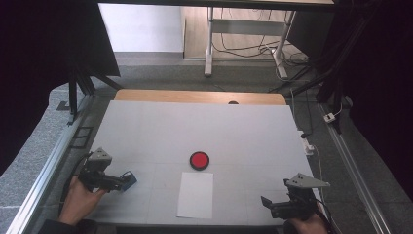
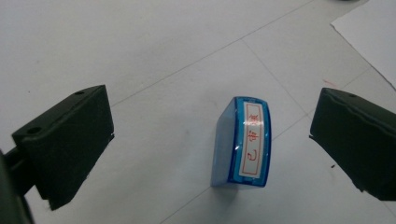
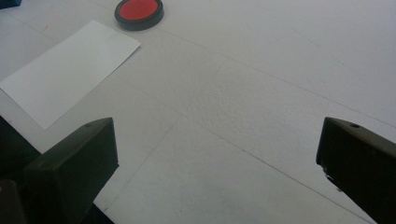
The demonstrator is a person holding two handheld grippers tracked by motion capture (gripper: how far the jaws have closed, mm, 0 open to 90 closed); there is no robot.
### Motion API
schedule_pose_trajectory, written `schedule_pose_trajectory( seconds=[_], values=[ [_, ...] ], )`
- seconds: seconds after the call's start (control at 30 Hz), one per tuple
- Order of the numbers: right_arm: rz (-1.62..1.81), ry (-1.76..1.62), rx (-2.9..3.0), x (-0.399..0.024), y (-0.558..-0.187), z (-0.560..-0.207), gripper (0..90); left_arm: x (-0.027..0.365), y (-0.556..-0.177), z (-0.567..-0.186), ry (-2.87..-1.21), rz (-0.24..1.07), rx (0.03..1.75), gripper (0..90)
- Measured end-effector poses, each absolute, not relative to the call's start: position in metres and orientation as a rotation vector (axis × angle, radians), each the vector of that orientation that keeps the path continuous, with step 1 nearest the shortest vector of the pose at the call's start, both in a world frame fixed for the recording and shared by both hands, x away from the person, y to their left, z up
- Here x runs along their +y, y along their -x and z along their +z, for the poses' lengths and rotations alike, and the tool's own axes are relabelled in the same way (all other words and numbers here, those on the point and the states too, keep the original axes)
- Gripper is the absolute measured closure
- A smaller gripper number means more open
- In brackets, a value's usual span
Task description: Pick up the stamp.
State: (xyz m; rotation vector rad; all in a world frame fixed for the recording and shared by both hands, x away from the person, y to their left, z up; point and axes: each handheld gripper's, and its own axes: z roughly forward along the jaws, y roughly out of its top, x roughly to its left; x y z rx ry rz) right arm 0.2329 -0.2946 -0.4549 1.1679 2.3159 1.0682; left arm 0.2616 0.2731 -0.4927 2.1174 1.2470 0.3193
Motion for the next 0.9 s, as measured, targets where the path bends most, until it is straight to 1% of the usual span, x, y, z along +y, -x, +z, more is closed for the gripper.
schedule_pose_trajectory(
  seconds=[0.13,0.33,0.67,0.77,0.8,0.83,0.87,0.9],
  values=[
    [1.066,-1.167,2.317,-0.295,-0.233,-0.455,0.0,0.271,-0.263,-0.495,-2.135,0.302,1.234,0.0],
    [1.065,-1.163,2.318,-0.295,-0.233,-0.455,0.0,0.264,-0.264,-0.503,-2.224,0.28,1.199,0.0],
    [1.063,-1.157,2.32,-0.294,-0.233,-0.455,0.0,0.258,-0.265,-0.51,-2.292,0.256,1.198,1.0],
    [1.063,-1.158,2.319,-0.294,-0.233,-0.455,0.0,0.257,-0.264,-0.509,-2.306,0.271,1.193,9.1],
    [1.063,-1.158,2.319,-0.294,-0.233,-0.455,0.0,0.257,-0.263,-0.509,-2.31,0.267,1.189,9.1],
    [1.063,-1.158,2.319,-0.294,-0.233,-0.455,0.0,0.257,-0.263,-0.509,-2.318,0.272,1.184,12.7],
    [1.066,-1.157,2.32,-0.294,-0.233,-0.455,0.0,0.257,-0.262,-0.508,-2.321,0.28,1.179,20.0],
    [1.066,-1.157,2.32,-0.294,-0.233,-0.455,0.0,0.257,-0.262,-0.508,-2.317,0.283,1.173,24.2]
  ],
)
